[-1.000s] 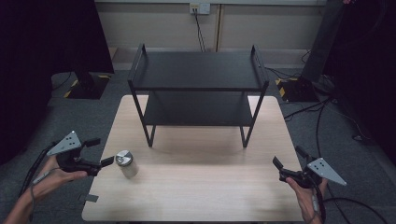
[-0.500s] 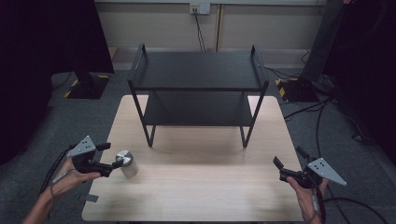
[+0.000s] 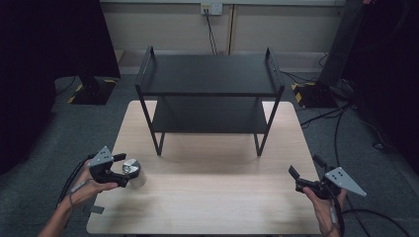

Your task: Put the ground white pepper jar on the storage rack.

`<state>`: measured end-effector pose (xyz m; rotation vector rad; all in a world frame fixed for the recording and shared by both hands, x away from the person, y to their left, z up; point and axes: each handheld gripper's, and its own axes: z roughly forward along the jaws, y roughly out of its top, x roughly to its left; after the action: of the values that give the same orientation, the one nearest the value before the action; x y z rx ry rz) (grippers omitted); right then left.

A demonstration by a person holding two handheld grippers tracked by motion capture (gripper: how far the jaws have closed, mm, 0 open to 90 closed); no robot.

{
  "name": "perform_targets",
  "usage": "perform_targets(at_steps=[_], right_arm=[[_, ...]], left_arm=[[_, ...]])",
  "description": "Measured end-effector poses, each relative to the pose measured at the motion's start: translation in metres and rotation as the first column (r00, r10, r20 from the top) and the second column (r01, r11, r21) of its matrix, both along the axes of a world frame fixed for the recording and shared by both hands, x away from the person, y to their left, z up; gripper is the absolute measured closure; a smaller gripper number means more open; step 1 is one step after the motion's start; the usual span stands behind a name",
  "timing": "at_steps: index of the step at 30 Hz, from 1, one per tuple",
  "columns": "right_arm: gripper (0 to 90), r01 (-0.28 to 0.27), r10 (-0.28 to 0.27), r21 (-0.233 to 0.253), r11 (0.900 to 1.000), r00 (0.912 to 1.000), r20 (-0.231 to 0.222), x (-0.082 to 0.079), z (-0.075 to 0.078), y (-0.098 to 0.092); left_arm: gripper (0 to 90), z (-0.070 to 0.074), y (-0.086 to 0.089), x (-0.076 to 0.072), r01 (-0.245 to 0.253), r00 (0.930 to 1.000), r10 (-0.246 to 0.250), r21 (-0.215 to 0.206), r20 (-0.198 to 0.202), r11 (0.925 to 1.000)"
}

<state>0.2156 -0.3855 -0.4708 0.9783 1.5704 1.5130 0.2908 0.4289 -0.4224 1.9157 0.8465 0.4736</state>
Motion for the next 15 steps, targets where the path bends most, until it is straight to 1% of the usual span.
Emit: perform_targets(at_steps=[4, 8, 11, 13, 14, 15], right_arm=[[0.9, 0.001, -0.001, 0.0, 1.0, 1.0, 0.003, -0.001, 0.0, 0.0], [1.0, 0.0, 0.0, -0.002, 1.0, 1.0, 0.001, 0.0, 0.0, 0.0], [1.1, 0.0, 0.0, -0.004, 1.0, 1.0, 0.001, -0.001, 0.0, 0.001], [1.1, 0.001, -0.001, -0.003, 1.0, 1.0, 0.002, -0.001, 0.0, 0.001], [1.1, 0.001, -0.001, -0.004, 1.0, 1.0, 0.002, -0.001, 0.0, 0.001], [1.1, 0.001, -0.001, -0.005, 1.0, 1.0, 0.002, -0.001, 0.0, 0.001]], left_arm=[[9.1, -0.009, -0.001, 0.002, -0.005, 1.0, 0.005, -0.001, -0.001, 1.0], [10.1, -0.017, -0.002, 0.002, -0.016, 0.9999, 0.016, -0.01, -0.002, 0.9998], [11.7, -0.022, -0.002, 0.004, -0.016, 0.9999, 0.016, -0.007, -0.002, 0.9999], [15.0, -0.024, -0.002, 0.004, -0.011, 0.9999, 0.011, 0.011, -0.002, 0.9999], [17.3, -0.025, -0.002, 0.004, -0.013, 0.9999, 0.013, 0.016, 0.007, 0.9998], [20.2, -0.026, 0.0, 0.004, -0.004, 0.9999, 0.004, 0.012, 0.01, 0.9999]])
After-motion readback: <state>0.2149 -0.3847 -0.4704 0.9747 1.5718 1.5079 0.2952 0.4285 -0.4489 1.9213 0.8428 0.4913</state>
